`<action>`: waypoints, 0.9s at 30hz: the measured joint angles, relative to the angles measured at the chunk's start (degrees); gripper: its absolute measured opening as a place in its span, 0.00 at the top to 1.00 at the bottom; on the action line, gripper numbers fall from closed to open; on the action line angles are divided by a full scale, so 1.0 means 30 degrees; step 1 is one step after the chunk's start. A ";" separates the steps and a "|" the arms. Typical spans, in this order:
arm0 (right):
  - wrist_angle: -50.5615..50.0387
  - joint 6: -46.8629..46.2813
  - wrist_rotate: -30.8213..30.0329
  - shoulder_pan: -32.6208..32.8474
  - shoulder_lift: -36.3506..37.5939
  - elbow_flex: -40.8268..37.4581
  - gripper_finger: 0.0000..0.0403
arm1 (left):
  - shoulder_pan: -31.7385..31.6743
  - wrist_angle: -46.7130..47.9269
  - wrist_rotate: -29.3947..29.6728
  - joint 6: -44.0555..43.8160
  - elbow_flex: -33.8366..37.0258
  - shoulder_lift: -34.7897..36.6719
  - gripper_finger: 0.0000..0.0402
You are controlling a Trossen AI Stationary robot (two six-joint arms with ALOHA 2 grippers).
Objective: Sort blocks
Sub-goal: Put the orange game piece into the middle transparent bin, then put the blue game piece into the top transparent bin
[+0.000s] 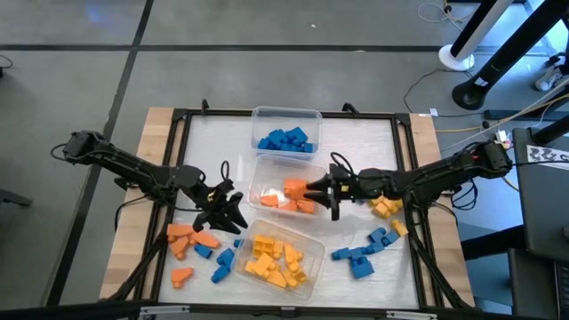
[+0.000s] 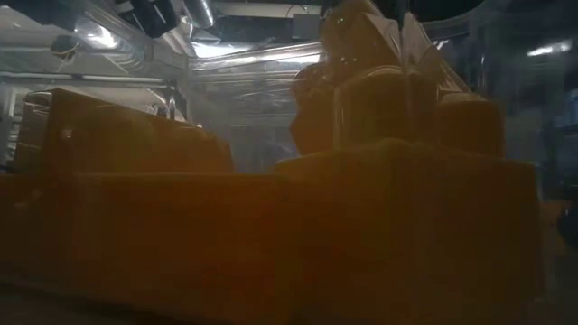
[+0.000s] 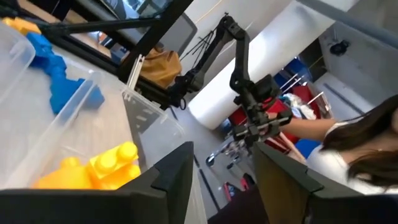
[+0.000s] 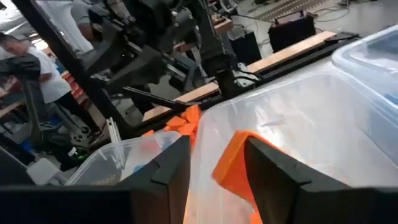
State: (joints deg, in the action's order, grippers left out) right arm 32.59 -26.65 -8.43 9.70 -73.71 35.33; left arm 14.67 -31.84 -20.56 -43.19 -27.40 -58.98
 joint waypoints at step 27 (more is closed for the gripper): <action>-0.9869 -0.0659 0.0321 0.2815 -0.0246 0.7980 0.74 | -0.1667 0.0006 0.0066 0.5190 0.0000 0.0000 0.61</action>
State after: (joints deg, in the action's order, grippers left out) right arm 2.98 -28.63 -7.46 18.15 -74.45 59.27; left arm 9.66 -31.82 -20.36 -27.62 -27.40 -58.98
